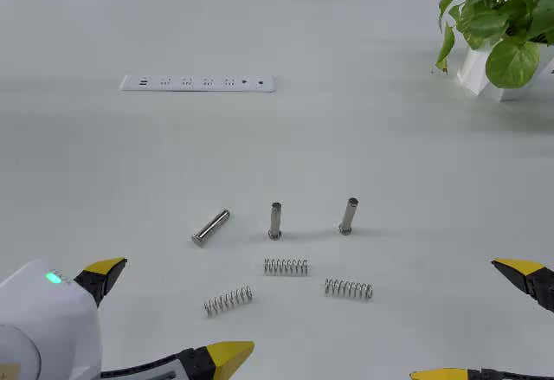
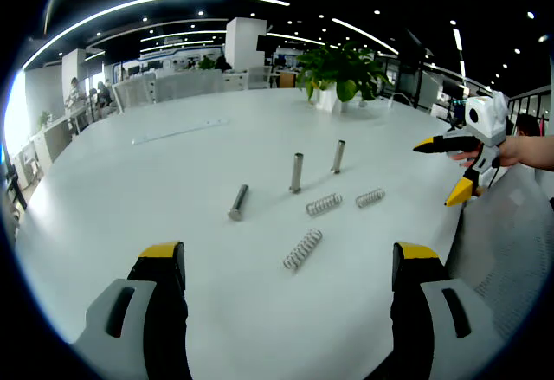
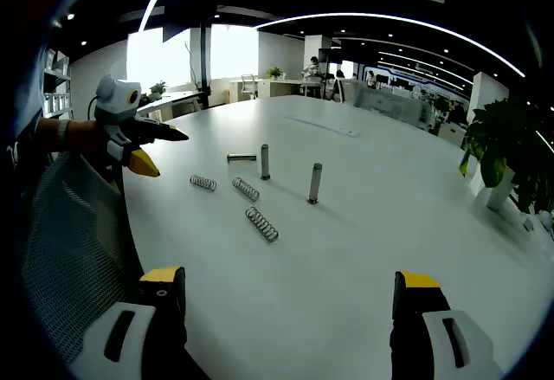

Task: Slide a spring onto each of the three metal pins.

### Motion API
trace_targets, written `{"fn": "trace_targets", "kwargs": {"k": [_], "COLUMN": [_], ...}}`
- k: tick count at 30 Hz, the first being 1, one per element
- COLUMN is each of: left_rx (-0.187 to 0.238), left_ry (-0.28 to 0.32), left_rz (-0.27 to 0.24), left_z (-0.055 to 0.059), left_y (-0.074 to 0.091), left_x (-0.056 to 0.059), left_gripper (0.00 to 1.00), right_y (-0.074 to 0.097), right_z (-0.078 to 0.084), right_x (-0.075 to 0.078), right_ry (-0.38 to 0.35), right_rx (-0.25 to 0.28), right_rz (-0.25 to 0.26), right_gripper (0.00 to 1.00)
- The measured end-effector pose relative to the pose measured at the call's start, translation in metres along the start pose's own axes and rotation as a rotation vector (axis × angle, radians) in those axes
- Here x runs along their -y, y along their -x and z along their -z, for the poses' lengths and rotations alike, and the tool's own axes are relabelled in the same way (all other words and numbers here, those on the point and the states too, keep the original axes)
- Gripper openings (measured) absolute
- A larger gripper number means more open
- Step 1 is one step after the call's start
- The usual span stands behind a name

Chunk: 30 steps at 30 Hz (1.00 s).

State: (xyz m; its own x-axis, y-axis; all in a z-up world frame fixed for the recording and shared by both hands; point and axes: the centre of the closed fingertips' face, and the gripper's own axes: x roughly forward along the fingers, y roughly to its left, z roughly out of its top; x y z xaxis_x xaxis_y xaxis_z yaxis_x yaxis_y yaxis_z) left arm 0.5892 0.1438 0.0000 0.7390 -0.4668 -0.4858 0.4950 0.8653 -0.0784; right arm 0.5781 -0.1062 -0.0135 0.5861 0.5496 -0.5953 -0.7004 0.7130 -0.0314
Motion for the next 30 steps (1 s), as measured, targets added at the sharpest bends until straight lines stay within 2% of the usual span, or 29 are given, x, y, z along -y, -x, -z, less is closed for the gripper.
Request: {"fn": "trace_targets", "kwargs": {"k": [9,13,30], "left_rx": [-0.014,0.001,0.001], "left_ry": [0.017,0.047,0.040], "left_rz": [-0.005,0.004,0.021], "left_z": [0.001,-0.002,-0.002], "left_y": [0.001,0.001,0.003], "left_x": [-0.006,-0.007,-0.012], "left_gripper": [0.99,0.99,0.99], "right_y": [0.001,0.001,0.006], "right_z": [-0.005,-0.006,-0.012], "right_x": [0.005,0.008,0.015], "right_ry": [-0.017,-0.006,0.007], "right_rx": [0.017,0.010,0.004], "right_rz": [0.008,0.006,0.016], "right_gripper": [0.99,0.99,0.99]}}
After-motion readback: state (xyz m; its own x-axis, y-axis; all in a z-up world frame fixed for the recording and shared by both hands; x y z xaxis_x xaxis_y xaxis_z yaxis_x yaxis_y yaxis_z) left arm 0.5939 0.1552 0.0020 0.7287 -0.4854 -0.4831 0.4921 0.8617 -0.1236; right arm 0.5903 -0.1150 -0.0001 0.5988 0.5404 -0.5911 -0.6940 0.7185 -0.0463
